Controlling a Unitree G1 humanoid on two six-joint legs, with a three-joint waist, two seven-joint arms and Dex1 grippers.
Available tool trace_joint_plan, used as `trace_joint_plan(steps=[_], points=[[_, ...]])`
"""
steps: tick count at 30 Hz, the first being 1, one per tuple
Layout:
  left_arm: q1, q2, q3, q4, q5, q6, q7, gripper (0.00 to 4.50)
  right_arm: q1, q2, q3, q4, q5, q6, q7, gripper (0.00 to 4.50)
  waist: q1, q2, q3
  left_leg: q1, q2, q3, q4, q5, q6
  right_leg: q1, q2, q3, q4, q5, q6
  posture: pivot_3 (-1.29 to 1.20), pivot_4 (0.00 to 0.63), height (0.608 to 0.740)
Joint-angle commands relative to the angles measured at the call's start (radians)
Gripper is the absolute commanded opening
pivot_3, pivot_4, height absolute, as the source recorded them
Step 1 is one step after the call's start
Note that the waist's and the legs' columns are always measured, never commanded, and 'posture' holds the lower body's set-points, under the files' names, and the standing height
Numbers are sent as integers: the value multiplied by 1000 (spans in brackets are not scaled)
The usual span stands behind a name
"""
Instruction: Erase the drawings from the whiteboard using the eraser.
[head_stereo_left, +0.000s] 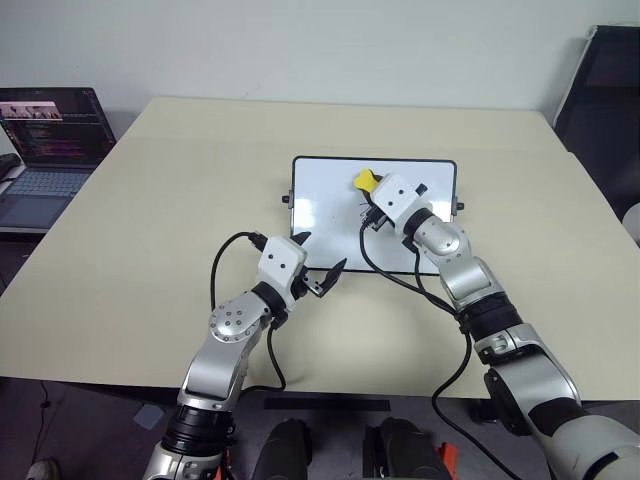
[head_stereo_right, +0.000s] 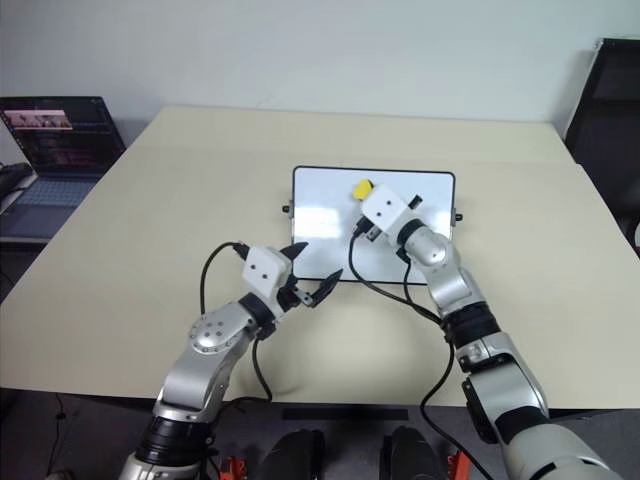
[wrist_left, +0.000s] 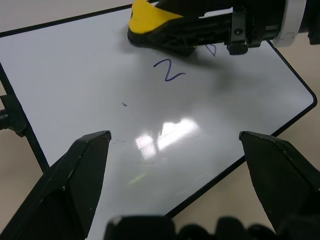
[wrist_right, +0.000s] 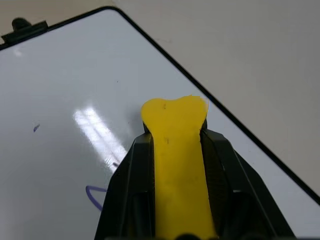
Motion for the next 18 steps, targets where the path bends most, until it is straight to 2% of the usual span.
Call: trace_joint_plan(steps=[1, 18], points=[[-10, 1, 3, -47, -3, -12, 7, 4500, 3, 5, 20, -54, -17, 47, 19, 969, 0, 0, 0, 0, 0, 0, 0, 0, 0, 0, 0, 0, 0, 0, 0, 0, 150, 740], [14, 9, 13, -72, -3, -1, 31, 4500, 243, -12, 56, -342, -25, 246, 104, 969, 1, 0, 0, 2, 0, -1, 2, 0, 0, 3, 0, -1, 0, 0, 0, 0, 150, 740]])
